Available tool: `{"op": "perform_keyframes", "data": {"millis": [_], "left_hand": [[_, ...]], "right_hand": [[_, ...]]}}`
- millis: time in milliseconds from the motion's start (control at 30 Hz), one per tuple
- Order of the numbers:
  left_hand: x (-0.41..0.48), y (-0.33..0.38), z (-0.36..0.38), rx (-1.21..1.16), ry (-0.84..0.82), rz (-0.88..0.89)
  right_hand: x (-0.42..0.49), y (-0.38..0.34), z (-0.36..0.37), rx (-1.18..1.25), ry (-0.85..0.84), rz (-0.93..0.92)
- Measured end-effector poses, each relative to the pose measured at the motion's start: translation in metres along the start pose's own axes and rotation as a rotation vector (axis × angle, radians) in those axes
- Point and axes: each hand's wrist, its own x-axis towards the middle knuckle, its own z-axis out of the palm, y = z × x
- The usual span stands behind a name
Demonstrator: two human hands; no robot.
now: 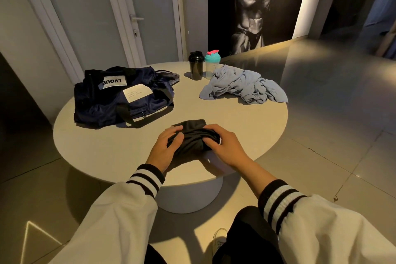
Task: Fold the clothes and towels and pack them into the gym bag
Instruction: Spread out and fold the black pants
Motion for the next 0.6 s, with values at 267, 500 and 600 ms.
{"op": "perform_keyframes", "data": {"millis": [267, 500, 600], "left_hand": [[0.018, -0.026, 0.001, -0.022, 0.026, -0.151], [0.041, -0.031, 0.014, 0.022, 0.194, -0.188], [0.049, -0.035, 0.019, 0.04, 0.254, -0.247]], "right_hand": [[0.046, -0.009, 0.014, 0.13, 0.128, 0.251], [0.041, 0.009, 0.023, 0.137, 0.052, 0.393], [0.041, 0.018, 0.029, 0.051, 0.106, 0.438]]}}
